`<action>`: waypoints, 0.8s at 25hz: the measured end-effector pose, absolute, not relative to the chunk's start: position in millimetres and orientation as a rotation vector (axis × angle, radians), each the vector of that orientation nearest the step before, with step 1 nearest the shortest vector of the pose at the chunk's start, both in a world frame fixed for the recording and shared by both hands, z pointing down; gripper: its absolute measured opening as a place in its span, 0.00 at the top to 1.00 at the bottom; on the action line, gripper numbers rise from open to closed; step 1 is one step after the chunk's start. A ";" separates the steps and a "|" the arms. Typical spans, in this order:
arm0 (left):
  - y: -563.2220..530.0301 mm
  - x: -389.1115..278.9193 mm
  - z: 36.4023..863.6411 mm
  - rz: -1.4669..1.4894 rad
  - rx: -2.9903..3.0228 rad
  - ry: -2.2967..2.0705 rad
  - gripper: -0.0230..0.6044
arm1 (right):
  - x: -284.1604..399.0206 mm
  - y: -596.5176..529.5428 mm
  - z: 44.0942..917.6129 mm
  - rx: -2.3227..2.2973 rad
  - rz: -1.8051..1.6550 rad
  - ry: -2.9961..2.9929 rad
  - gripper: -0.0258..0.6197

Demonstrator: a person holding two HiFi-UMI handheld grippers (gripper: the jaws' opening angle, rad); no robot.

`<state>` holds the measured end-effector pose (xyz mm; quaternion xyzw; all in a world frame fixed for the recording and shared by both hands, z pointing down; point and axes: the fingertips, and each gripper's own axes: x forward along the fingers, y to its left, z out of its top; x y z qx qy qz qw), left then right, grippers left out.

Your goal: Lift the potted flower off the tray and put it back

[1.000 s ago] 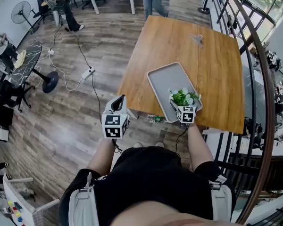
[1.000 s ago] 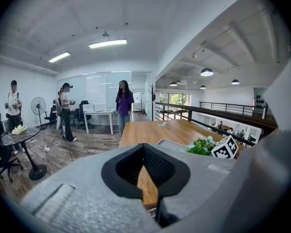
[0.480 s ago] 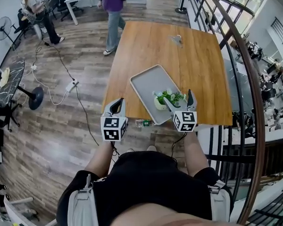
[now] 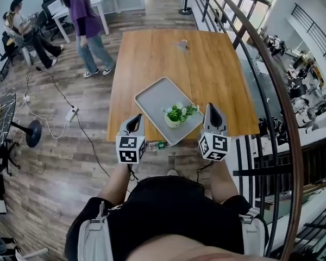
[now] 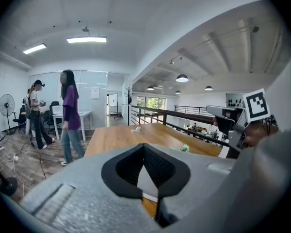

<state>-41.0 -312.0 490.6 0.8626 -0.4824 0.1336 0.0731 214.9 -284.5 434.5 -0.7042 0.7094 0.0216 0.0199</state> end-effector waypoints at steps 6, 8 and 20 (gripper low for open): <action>-311.6 -31.9 487.0 0.398 2.612 -1.422 0.94 | 203.3 -275.3 436.1 -2.127 0.075 2.268 0.97; -311.2 -32.9 487.4 0.399 2.614 -1.424 0.94 | 203.6 -274.2 436.7 -2.136 0.074 2.261 0.97; -306.4 -43.9 481.7 0.372 2.604 -1.445 0.94 | 198.4 -272.3 440.4 -2.147 0.060 2.261 0.97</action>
